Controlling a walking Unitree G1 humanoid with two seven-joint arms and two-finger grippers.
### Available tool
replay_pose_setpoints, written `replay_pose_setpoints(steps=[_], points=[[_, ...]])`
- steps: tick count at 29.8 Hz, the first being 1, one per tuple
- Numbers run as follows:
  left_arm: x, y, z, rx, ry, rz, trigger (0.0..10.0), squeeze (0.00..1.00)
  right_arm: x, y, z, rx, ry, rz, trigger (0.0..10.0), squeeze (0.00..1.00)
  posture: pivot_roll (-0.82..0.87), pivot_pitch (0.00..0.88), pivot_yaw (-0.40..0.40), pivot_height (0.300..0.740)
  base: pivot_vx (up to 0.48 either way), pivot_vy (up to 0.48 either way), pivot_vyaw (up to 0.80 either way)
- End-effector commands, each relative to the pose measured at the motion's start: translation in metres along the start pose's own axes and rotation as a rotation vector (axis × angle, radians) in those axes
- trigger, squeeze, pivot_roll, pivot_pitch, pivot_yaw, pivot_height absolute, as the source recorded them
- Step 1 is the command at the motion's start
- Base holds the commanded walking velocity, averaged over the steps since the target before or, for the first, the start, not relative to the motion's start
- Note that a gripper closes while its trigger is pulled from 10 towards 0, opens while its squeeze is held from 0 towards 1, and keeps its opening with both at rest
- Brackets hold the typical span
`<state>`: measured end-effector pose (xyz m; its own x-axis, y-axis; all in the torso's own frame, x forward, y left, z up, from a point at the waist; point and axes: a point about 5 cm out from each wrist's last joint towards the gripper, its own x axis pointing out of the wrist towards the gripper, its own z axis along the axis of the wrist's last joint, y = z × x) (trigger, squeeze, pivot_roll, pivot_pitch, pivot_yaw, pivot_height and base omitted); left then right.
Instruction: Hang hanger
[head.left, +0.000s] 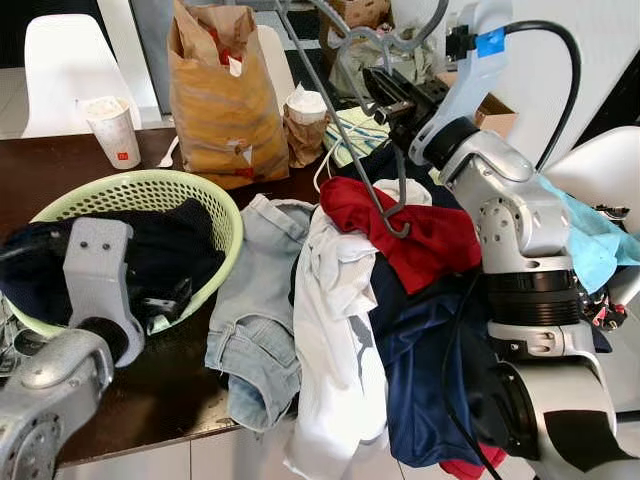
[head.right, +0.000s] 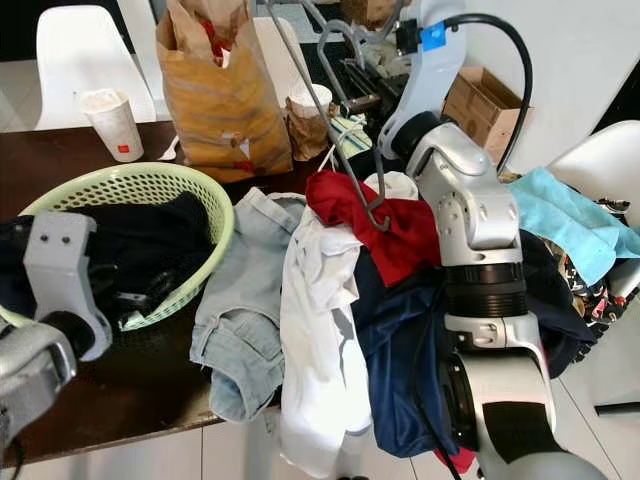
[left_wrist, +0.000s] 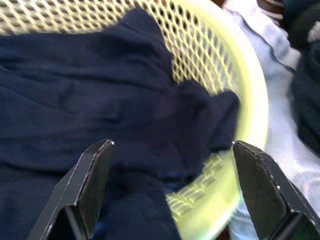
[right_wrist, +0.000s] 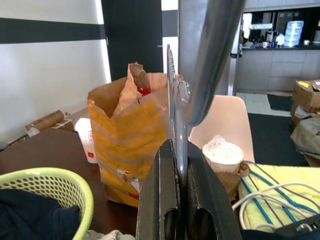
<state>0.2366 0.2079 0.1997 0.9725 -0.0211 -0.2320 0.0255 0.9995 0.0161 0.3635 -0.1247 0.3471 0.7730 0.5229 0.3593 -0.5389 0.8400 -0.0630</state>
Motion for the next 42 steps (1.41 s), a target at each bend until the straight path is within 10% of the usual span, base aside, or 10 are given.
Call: replay_pose_setpoints(steps=[1,23,24,27,28,37,42], points=[[-0.003,-0.003,-0.005,-0.001,0.032,0.0,10.0,0.0,0.002,0.002,0.006,-0.021,-0.018,0.012,10.0,0.0,0.03,0.15,-0.042,0.74,0.0,0.0,0.0],[-0.016,0.016,-0.008,0.013,0.097,0.188,10.0,0.0,0.005,0.003,0.002,-0.02,-0.008,0.02,10.0,0.0,0.05,0.154,-0.06,0.74,0.0,0.0,0.0],[-0.016,0.017,-0.006,0.006,0.079,0.197,6.8,0.0,0.006,0.003,0.002,-0.019,-0.008,0.022,10.0,0.0,0.05,0.155,-0.06,0.74,0.0,0.0,0.0],[-0.015,0.016,0.002,-0.001,0.035,0.201,7.5,0.0,0.006,0.004,0.002,-0.019,-0.008,0.024,10.0,0.0,0.05,0.156,-0.059,0.74,0.0,0.0,0.0],[-0.015,0.015,0.01,-0.003,-0.009,0.204,10.0,0.0,0.006,0.004,0.003,-0.019,-0.008,0.025,10.0,0.0,0.05,0.157,-0.058,0.74,0.0,0.0,0.0],[-0.016,0.019,0.02,-0.006,-0.064,0.262,10.0,0.0,0.006,0.003,0.004,-0.017,-0.009,0.026,10.0,0.0,0.05,0.162,-0.057,0.74,0.0,0.0,0.0],[-0.018,0.018,-0.001,-0.01,0.099,0.249,10.0,0.0,0.006,0.002,0.005,-0.021,-0.006,0.029,10.0,0.0,0.05,0.164,-0.06,0.74,0.0,0.0,0.0]])
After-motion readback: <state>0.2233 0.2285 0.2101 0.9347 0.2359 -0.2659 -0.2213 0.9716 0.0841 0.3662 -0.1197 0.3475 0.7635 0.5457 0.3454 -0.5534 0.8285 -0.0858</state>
